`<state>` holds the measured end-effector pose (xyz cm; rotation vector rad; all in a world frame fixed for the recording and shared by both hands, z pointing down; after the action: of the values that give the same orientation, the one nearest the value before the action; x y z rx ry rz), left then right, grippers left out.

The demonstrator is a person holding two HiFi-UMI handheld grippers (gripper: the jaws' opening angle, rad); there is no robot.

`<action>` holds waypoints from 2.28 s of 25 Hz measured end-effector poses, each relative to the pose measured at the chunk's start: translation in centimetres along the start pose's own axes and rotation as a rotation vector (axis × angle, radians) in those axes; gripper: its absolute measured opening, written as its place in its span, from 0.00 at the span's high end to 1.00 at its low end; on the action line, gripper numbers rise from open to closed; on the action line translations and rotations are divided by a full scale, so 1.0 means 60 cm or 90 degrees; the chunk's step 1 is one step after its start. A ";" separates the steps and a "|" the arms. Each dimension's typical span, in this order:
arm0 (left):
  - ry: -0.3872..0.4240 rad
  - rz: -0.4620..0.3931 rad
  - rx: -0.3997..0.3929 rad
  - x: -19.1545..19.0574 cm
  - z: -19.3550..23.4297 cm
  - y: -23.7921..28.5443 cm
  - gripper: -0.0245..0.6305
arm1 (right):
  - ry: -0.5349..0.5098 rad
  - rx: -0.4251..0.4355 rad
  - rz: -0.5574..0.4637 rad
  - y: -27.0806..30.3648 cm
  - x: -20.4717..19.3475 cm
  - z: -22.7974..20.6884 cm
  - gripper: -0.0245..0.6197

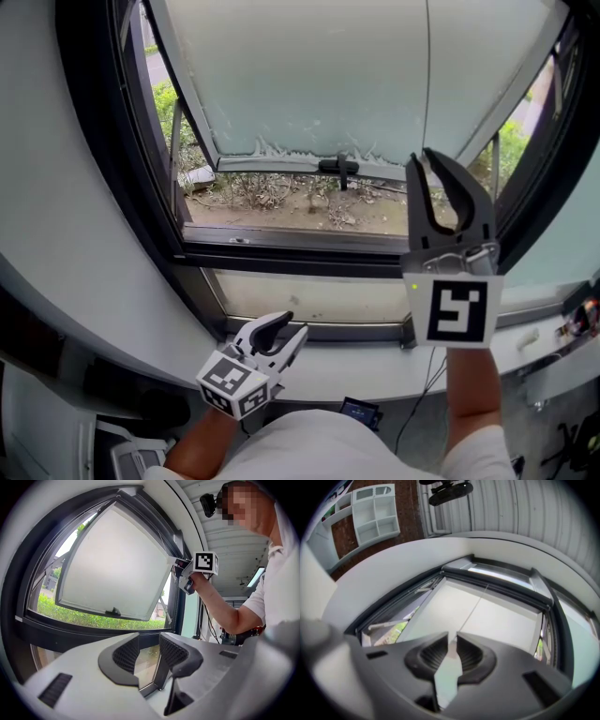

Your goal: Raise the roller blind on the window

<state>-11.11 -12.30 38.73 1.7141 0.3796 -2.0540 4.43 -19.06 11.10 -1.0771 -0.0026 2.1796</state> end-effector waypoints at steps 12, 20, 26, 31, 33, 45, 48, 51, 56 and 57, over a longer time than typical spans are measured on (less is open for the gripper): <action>0.001 -0.002 -0.004 0.003 -0.003 -0.003 0.74 | -0.038 -0.024 0.005 -0.006 0.002 0.006 0.87; 0.002 -0.003 -0.001 0.004 -0.003 -0.007 0.74 | -0.051 -0.015 0.026 -0.003 0.000 0.010 0.87; 0.000 -0.003 0.000 0.004 -0.001 -0.010 0.74 | -0.034 -0.015 0.040 0.006 -0.008 0.006 0.87; 0.000 -0.003 0.000 0.003 0.000 -0.012 0.74 | -0.036 -0.020 0.039 0.005 -0.010 0.002 0.87; 0.000 -0.001 -0.001 0.002 0.000 -0.012 0.74 | -0.040 -0.020 0.044 0.005 -0.010 0.001 0.87; 0.000 -0.003 -0.002 0.004 0.000 -0.017 0.74 | -0.046 -0.017 0.036 0.010 0.008 -0.006 0.86; -0.003 -0.003 0.000 0.003 0.001 -0.021 0.74 | -0.050 -0.012 0.045 0.011 0.006 -0.002 0.86; -0.005 -0.002 0.002 0.002 0.002 -0.024 0.74 | -0.050 -0.008 0.049 0.013 0.002 0.001 0.86; -0.006 0.000 0.003 0.001 0.007 -0.030 0.74 | -0.050 -0.007 0.059 0.009 -0.006 0.010 0.86; -0.006 0.000 0.002 0.002 0.007 -0.032 0.74 | -0.049 -0.007 0.060 0.009 -0.007 0.010 0.86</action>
<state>-12.45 -10.88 38.60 1.7054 0.3732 -2.0641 3.89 -19.56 11.64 -1.0168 0.0007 2.3079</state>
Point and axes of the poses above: the fingertips, and each gripper's own axes: y forward along the fingers, z to its left, x out of its top, the point moved 5 cm from there along -y, backward along the fingers, and after that the axes turned 10 degrees about x, right-handed, at the moved point
